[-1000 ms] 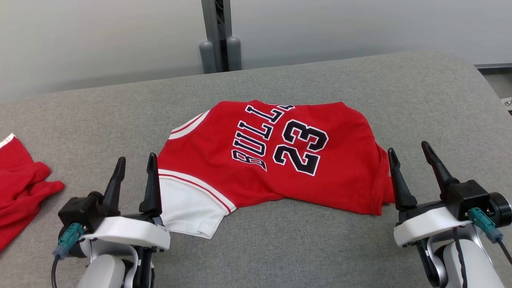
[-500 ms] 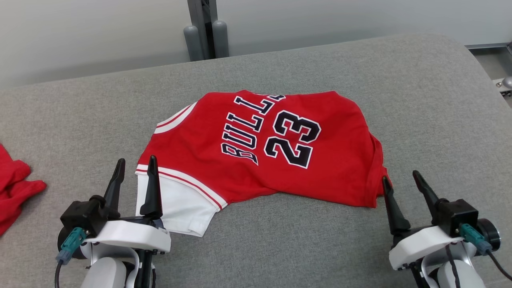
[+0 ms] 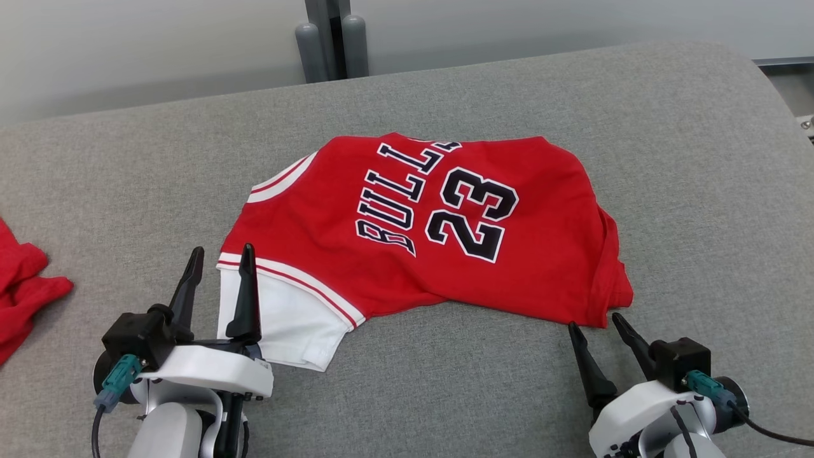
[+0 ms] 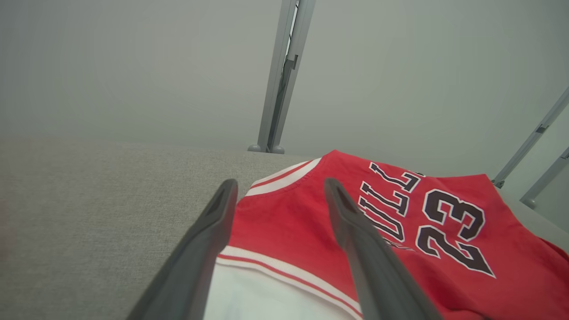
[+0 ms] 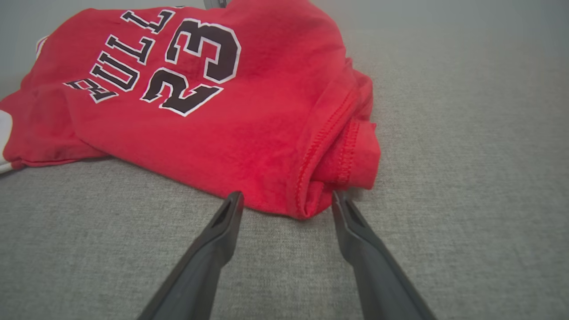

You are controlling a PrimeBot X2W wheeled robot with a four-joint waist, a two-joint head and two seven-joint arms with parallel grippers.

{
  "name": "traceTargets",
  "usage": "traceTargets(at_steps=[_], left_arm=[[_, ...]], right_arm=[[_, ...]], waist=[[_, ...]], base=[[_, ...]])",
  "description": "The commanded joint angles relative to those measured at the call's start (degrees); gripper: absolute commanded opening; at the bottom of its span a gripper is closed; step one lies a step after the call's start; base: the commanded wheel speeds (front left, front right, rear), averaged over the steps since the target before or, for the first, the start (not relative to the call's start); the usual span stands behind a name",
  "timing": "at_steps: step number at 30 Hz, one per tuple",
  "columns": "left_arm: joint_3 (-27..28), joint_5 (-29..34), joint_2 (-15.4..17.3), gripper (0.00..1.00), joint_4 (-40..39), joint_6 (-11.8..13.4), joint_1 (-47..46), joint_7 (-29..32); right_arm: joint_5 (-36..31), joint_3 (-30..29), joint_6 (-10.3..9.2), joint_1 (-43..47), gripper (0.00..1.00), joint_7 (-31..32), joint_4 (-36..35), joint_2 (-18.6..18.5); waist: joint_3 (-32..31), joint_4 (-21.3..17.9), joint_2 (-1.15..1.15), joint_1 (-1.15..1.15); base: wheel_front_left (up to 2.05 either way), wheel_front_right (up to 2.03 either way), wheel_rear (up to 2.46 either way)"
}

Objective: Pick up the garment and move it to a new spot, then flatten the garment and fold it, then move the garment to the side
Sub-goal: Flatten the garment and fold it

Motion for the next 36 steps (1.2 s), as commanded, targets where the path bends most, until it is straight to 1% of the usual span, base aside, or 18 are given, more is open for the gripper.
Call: traceTargets(at_steps=[1,3,4,5,6,8,11,15,19,22,25,28,30,31,35,36], left_arm=[[0.36,0.51,0.26,1.00,0.01,-0.30,-1.20,-0.30],[0.67,0.85,0.20,1.00,0.11,-0.58,-1.15,-0.30],[0.81,1.02,0.16,1.00,0.16,-0.68,-1.11,-0.30],[0.91,1.14,0.11,1.00,0.21,-0.76,-1.10,-0.30],[1.03,1.20,0.07,1.00,0.28,-0.93,-1.11,-0.30],[1.17,1.40,-0.03,1.00,0.39,-1.21,-1.21,-0.30],[1.47,1.74,-0.10,1.00,0.54,-1.31,-1.47,-0.31],[1.57,1.75,-0.26,1.00,0.83,-1.58,-1.14,-0.30],[1.29,1.44,-0.36,1.00,1.12,-1.70,-0.75,-0.30],[0.84,1.01,-0.37,1.00,1.12,-1.62,-0.83,-0.30],[-0.09,0.22,-0.39,1.00,1.08,-1.42,-1.56,-0.25],[-0.77,-0.44,-0.40,1.00,1.07,-1.02,-1.89,-0.26],[-1.19,-0.33,-0.40,1.00,1.16,-0.77,-2.25,-0.26],[-1.42,-0.33,-0.42,1.00,1.22,-0.78,-2.44,-0.26],[-2.06,-0.60,-0.40,1.00,1.13,-0.67,-2.93,-0.26],[-2.30,-0.72,-0.42,1.00,1.20,-0.65,-3.07,-0.26]], right_arm=[[0.21,0.01,-0.01,-0.76,1.00,-0.34,0.72,-0.48],[0.50,0.04,-0.01,-1.46,1.00,-0.69,1.53,-0.46],[0.64,0.06,-0.01,-1.85,0.59,-0.67,2.10,-0.45],[0.73,0.05,-0.01,-2.21,0.39,-0.81,2.68,-0.45],[0.73,-0.18,-0.01,-2.56,0.00,-0.96,3.02,-0.46],[-0.23,-1.48,-0.01,-3.68,0.00,-1.35,3.48,-0.49],[-1.74,-3.10,-0.01,-4.88,0.00,-1.86,1.92,-0.40],[-3.10,-4.91,-0.01,-6.07,0.00,-2.22,-3.00,-0.52],[-3.84,-5.10,-0.01,-6.95,0.00,-2.19,-8.26,-1.50],[-3.38,-4.72,-0.01,-8.68,0.00,-0.11,-10.73,-2.60],[-2.27,-4.94,-0.01,-10.70,0.00,4.40,-10.47,-4.32],[0.69,-4.63,-0.01,-13.12,0.00,10.28,-8.75,-4.82],[2.47,-4.47,-0.01,-14.84,0.00,13.76,-7.14,-6.21],[3.07,-4.45,-0.01,-15.95,0.00,15.02,-6.21,-7.00],[6.44,-4.90,-0.01,-20.20,0.00,17.68,-1.83,-7.54],[6.50,-4.91,-0.01,-21.18,0.00,18.58,-0.09,-8.21]], waist=[[0.04,0.11,0.00,0.00],[0.10,0.23,0.00,0.00],[0.13,0.28,0.00,0.00],[0.18,0.33,0.00,0.00],[0.20,0.38,0.00,0.00],[0.22,0.49,0.00,0.00],[0.17,0.71,0.00,0.00],[-0.31,1.11,0.00,0.00],[-0.84,1.86,0.00,0.00],[-0.70,2.84,0.00,0.00],[-0.03,4.46,0.00,0.00],[0.84,6.20,0.00,0.00],[1.59,7.43,0.00,0.00],[2.02,8.07,0.00,0.00],[3.62,10.33,0.00,0.00],[3.99,10.81,0.00,0.00]], base=[[0.00,0.00,0.00],[0.00,0.00,0.00],[0.00,0.00,0.00],[0.00,0.00,0.00],[0.00,0.00,0.00],[0.00,0.00,0.00],[0.00,0.00,0.00],[0.00,0.00,0.00],[0.00,0.00,0.00],[0.00,0.00,0.00],[0.00,0.00,0.00],[0.00,0.00,0.00],[0.00,0.00,0.00],[0.00,0.00,0.00],[0.00,0.00,0.00],[0.00,0.00,0.00]])
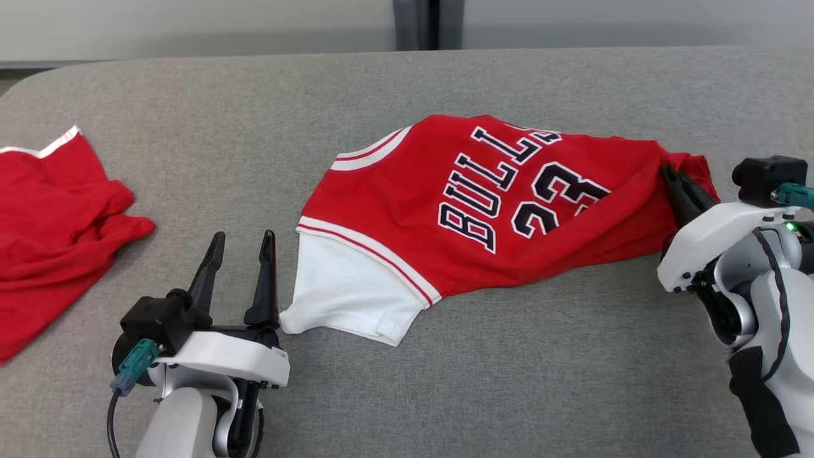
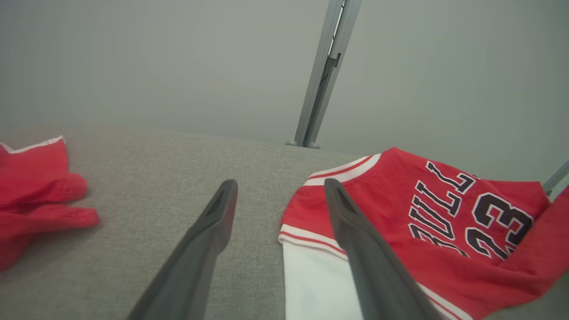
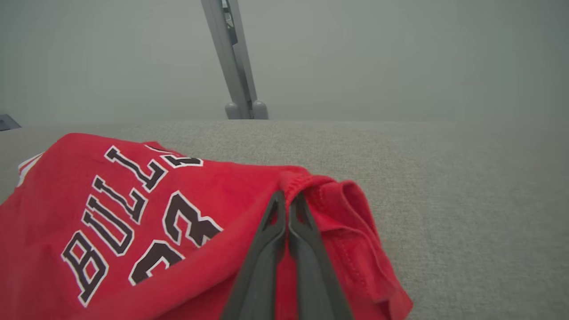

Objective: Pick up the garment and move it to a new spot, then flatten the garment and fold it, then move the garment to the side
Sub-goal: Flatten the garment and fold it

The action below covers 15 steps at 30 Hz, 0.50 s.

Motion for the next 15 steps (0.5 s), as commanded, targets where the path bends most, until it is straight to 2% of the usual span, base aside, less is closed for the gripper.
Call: traceTargets(at_steps=[1,2,3,4,10,15], left_arm=[[-0.35,-0.44,0.19,1.00,0.06,0.20,-0.96,-0.19],[-0.35,-0.44,0.19,1.00,0.06,0.20,-0.96,-0.19],[-0.55,-0.41,0.17,1.00,0.02,0.20,-1.22,-0.19],[-0.68,-0.42,0.22,1.00,0.01,0.22,-1.38,-0.19],[-1.19,-0.68,0.21,1.00,-0.04,0.65,-1.74,-0.19],[-0.64,-0.35,0.21,1.00,-0.14,0.90,-2.20,-0.19]], right_arm=[[-0.52,0.13,0.00,-1.63,0.00,1.23,2.66,-1.40],[-0.52,0.13,0.00,-1.63,0.00,1.23,2.66,-1.40],[-0.49,-0.50,0.00,-2.76,0.48,1.58,4.47,-1.54],[-0.57,-1.10,0.01,-3.90,1.00,1.53,6.13,-1.50],[-5.95,-4.77,0.01,-8.57,1.00,-1.62,15.49,-1.89],[-9.19,-6.06,0.00,-10.53,1.00,-5.95,18.66,-1.31]], waist=[[1.60,1.78,0.00,0.00],[1.60,1.78,0.00,0.00],[1.87,2.10,0.00,0.00],[2.11,2.37,0.00,0.00],[3.01,2.59,0.00,0.00],[2.51,0.79,0.00,0.00]], base=[[0.00,0.00,0.00],[0.00,0.00,0.00],[0.00,0.00,0.00],[0.00,0.00,0.00],[0.00,0.00,0.00],[0.00,0.00,0.00]])
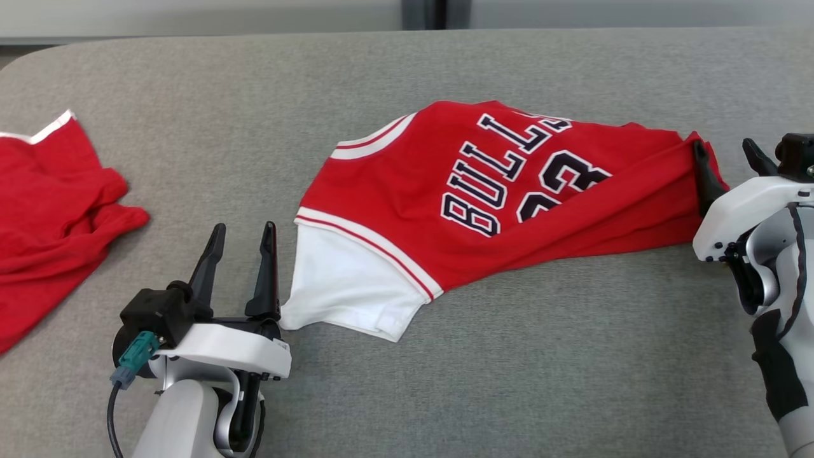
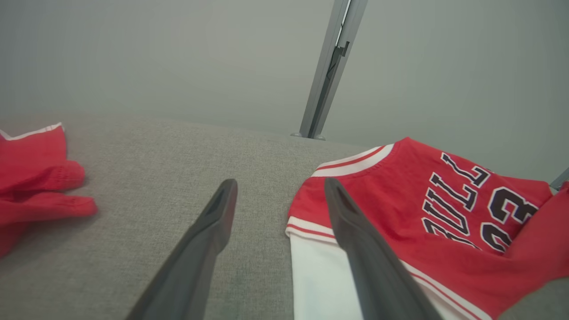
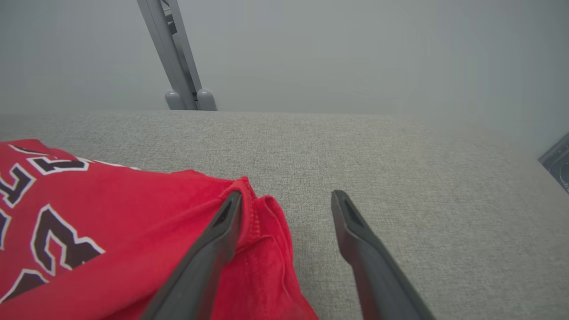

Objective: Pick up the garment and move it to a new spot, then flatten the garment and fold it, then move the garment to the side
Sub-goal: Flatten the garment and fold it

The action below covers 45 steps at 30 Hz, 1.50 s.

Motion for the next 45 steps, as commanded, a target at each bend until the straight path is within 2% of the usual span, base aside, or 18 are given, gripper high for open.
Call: traceTargets(at_steps=[1,6,9,13,19,24,32,40,45], left_arm=[[0.30,0.19,0.18,1.00,-0.18,0.20,-1.09,-0.19],[1.39,0.46,0.19,1.00,-0.94,-0.19,-0.58,-0.19],[2.04,0.53,0.20,1.00,-1.84,0.14,0.53,-0.19],[2.40,0.64,0.20,1.00,-1.99,0.14,1.75,-0.19],[3.16,0.41,0.19,1.00,-1.98,0.15,3.87,-0.19],[3.32,0.23,0.18,1.00,-2.28,0.22,5.03,-0.19],[2.42,0.46,0.18,1.00,-1.86,-0.16,5.29,-0.19],[1.25,1.02,0.19,1.00,-1.46,-0.17,4.11,-0.19],[0.92,1.18,0.19,1.00,-1.31,-0.24,3.23,-0.19]], right_arm=[[-0.11,-0.19,-0.01,-0.34,1.00,-1.10,0.40,0.11],[0.68,0.23,-0.01,1.33,1.00,-8.11,-2.30,1.23],[1.88,1.03,-0.01,4.87,1.00,-12.09,-6.96,0.85],[1.17,0.15,-0.01,10.18,1.00,-13.53,-12.56,1.09],[1.27,-1.50,-0.01,19.68,1.00,-14.08,-21.28,3.67],[0.18,-2.00,-0.01,24.36,1.00,-14.11,-23.93,5.26],[2.46,-1.54,-0.01,24.83,1.00,-13.52,-24.07,6.40],[15.38,-2.76,-0.01,21.15,1.00,-7.65,-19.22,7.40],[19.96,-4.64,-0.01,18.19,1.00,-5.61,-14.90,7.27]], waist=[[-0.50,-0.84,0.00,0.00],[-2.51,-3.48,0.00,0.00],[-4.34,-5.44,0.00,0.00],[-6.07,-6.83,0.00,0.00],[-8.42,-7.82,0.00,0.00],[-9.19,-7.82,0.00,0.00],[-9.00,-6.63,0.00,0.00],[-6.84,-3.57,0.00,0.00],[-5.22,-1.40,0.00,0.00]], base=[[0.00,0.00,0.00],[0.00,0.00,0.00],[0.00,0.00,0.00],[0.00,0.00,0.00],[0.00,0.00,0.00],[0.00,0.00,0.00],[0.00,0.00,0.00],[0.00,0.00,0.00],[0.00,0.00,0.00]])
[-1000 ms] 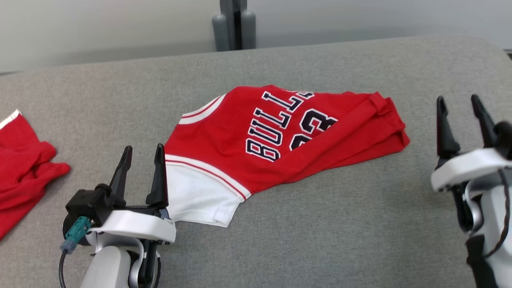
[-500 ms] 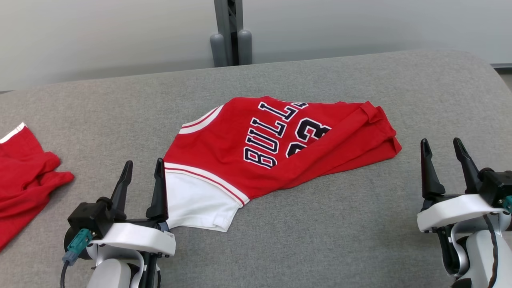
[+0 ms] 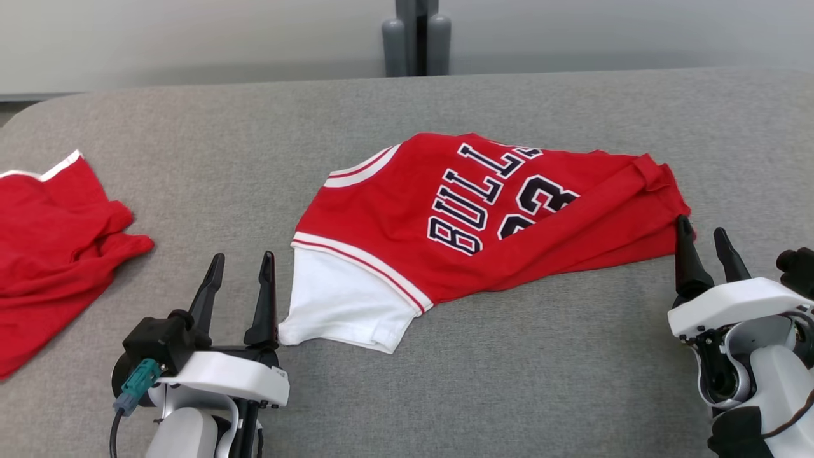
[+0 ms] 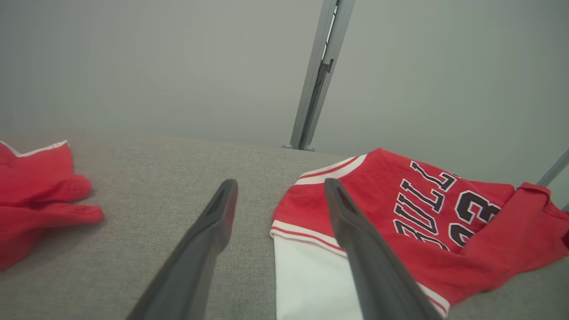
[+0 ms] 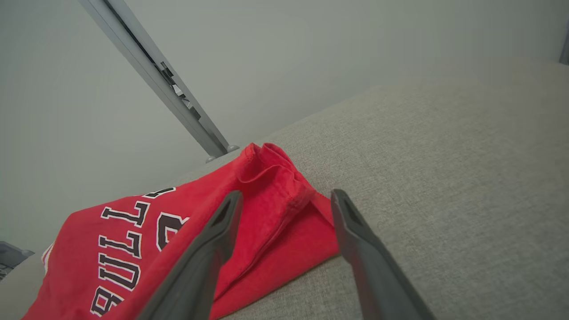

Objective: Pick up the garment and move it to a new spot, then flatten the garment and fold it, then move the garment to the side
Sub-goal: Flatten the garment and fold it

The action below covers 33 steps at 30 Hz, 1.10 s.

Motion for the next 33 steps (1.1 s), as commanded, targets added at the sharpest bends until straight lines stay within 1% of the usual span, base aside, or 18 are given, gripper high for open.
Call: traceTargets(at_steps=[1,3,5,8,16,17,18,19,20,22,23,27,33], left_arm=[[-0.09,0.12,0.19,1.00,-0.15,-0.12,-1.35,-0.19],[-0.28,0.13,0.19,1.00,-0.18,-0.08,-1.36,-0.19],[-0.44,0.30,0.20,1.00,-0.24,-0.02,-1.72,-0.19],[-0.52,0.80,0.19,1.00,-0.52,-0.05,-2.34,-0.19],[-0.85,0.87,0.19,1.00,-0.74,0.29,-2.36,-0.19],[-0.87,0.87,0.19,1.00,-0.70,0.37,-2.41,-0.19],[-0.87,0.89,0.19,1.00,-0.63,0.42,-2.46,-0.19],[-0.89,0.93,0.20,1.00,-0.58,0.48,-2.58,-0.19],[-0.94,0.96,0.19,1.00,-0.51,0.52,-2.75,-0.19],[-1.12,0.89,0.19,1.00,-0.43,0.51,-3.03,-0.19],[-1.18,0.81,0.20,1.00,-0.42,0.57,-3.14,-0.19],[-1.49,0.55,0.20,1.00,-0.39,0.71,-3.61,-0.19],[-1.13,0.50,0.20,1.00,0.23,0.57,-2.89,-0.19]], right_arm=[[0.70,-0.63,0.01,-1.14,1.00,0.53,1.04,-0.46],[1.30,-0.86,0.01,-2.11,1.00,0.54,2.50,-0.79],[0.56,-0.57,0.01,-3.01,1.00,-0.07,3.63,-1.49],[1.15,-0.93,0.01,-4.25,1.00,-0.61,5.45,-1.47],[2.53,-0.90,0.01,-6.40,1.00,-2.29,8.49,-1.81],[2.60,-0.77,0.01,-6.72,0.97,-2.51,8.68,-1.84],[2.80,-0.72,0.01,-6.95,0.92,-2.92,8.88,-1.88],[2.94,-0.65,0.01,-7.09,0.80,-3.04,9.11,-1.94],[3.08,-0.63,0.01,-7.11,0.45,-3.34,9.37,-2.02],[3.68,-0.52,0.01,-7.43,0.13,-3.55,9.82,-2.14],[3.74,-0.37,0.01,-7.65,0.00,-3.69,9.81,-2.23],[4.27,0.31,0.01,-7.91,0.00,-4.45,9.81,-3.07],[2.88,1.56,0.01,-6.89,0.00,-6.11,8.93,-3.80]], waist=[[1.05,1.18,0.00,0.00],[1.65,1.85,0.00,0.00],[2.24,2.39,0.00,0.00],[2.85,3.00,0.00,0.00],[3.64,3.48,0.00,0.00],[3.72,3.43,0.00,0.00],[3.79,3.36,0.00,0.00],[3.89,3.28,0.00,0.00],[3.98,3.22,0.00,0.00],[4.08,3.13,0.00,0.00],[4.14,3.11,0.00,0.00],[4.31,3.15,0.00,0.00],[3.74,2.93,0.00,0.00]], base=[[0.00,0.00,0.00],[0.00,0.00,0.00],[0.00,0.00,0.00],[0.00,0.00,0.00],[0.00,0.00,0.00],[0.00,0.00,0.00],[0.00,0.00,0.00],[0.00,0.00,0.00],[0.00,0.00,0.00],[0.00,0.00,0.00],[0.00,0.00,0.00],[0.00,0.00,0.00],[0.00,0.00,0.00]])
